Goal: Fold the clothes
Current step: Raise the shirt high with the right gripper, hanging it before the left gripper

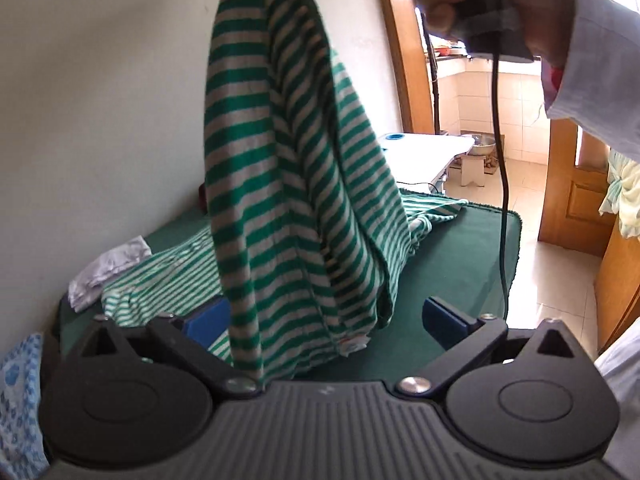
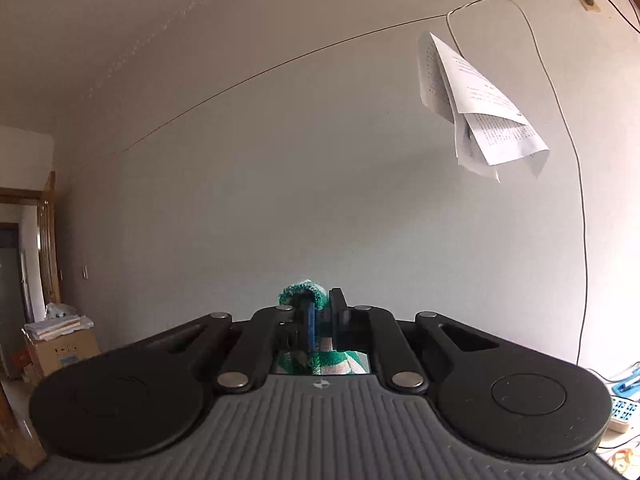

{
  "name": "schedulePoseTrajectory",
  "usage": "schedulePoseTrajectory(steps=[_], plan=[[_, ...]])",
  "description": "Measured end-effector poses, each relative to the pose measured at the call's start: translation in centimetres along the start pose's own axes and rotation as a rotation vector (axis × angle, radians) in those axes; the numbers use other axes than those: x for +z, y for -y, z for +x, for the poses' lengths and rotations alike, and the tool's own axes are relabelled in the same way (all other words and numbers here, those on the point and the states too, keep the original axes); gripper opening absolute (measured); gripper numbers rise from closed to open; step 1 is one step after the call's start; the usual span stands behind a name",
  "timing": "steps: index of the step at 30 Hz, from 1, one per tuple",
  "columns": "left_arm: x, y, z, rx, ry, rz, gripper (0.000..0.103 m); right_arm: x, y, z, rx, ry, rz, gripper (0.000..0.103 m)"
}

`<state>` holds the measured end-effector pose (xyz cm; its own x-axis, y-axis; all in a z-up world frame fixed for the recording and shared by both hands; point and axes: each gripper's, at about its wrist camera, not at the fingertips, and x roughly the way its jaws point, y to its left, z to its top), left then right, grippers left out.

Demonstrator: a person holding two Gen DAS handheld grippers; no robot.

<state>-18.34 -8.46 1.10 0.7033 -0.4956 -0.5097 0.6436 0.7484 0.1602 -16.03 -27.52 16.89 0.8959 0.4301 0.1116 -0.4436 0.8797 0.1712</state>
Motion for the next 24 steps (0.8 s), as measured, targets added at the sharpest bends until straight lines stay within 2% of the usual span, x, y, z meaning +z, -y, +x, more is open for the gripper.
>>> schedulePoseTrajectory(steps=[2, 4, 6, 10, 12, 15, 19, 20, 22, 24], plan=[[-0.2, -0.1, -0.8, -0.054, 0.009, -0.044, 0.102, -0.1, 0.2, -0.3, 0.016, 0.016, 0.015, 0.007], [0.1, 1.7, -0.4, -0.129, 0.046, -0.044, 0.102, -0.1, 0.1, -0.2, 0.02, 0.021, 0.021, 0.007], [0.5, 3.8, 1.2, -0.169, 0.055, -0.033, 0.101, -0.2, 0.0, -0.1, 0.039, 0.029, 0.033, 0.007], [1.0, 6.5, 6.9, -0.162, -0.007, -0.023, 0.087, -0.1, -0.5, -0.2, 0.08, 0.038, 0.031, 0.007], [0.7, 6.7, 9.5, -0.111, -0.042, -0.032, 0.085, 0.0, -0.8, -0.2, 0.09, 0.037, 0.016, 0.007], [0.4, 6.4, 11.9, -0.116, -0.062, -0.067, 0.084, 0.1, -1.1, -0.8, 0.092, 0.052, -0.007, 0.007], [0.5, 5.9, 13.5, -0.121, -0.066, -0.085, 0.05, 0.3, -1.1, -1.1, 0.074, 0.063, -0.046, 0.007], [0.6, 5.7, 13.6, -0.128, -0.069, -0.089, 0.049, 0.3, -1.1, -1.2, 0.064, 0.063, -0.064, 0.007], [0.6, 5.8, 13.1, -0.137, -0.069, -0.069, 0.051, 0.4, -1.0, -1.4, 0.049, 0.063, -0.092, 0.007], [0.2, 6.4, 11.6, -0.145, -0.049, -0.015, 0.073, 0.5, -0.6, -1.9, 0.037, 0.064, -0.108, 0.007]])
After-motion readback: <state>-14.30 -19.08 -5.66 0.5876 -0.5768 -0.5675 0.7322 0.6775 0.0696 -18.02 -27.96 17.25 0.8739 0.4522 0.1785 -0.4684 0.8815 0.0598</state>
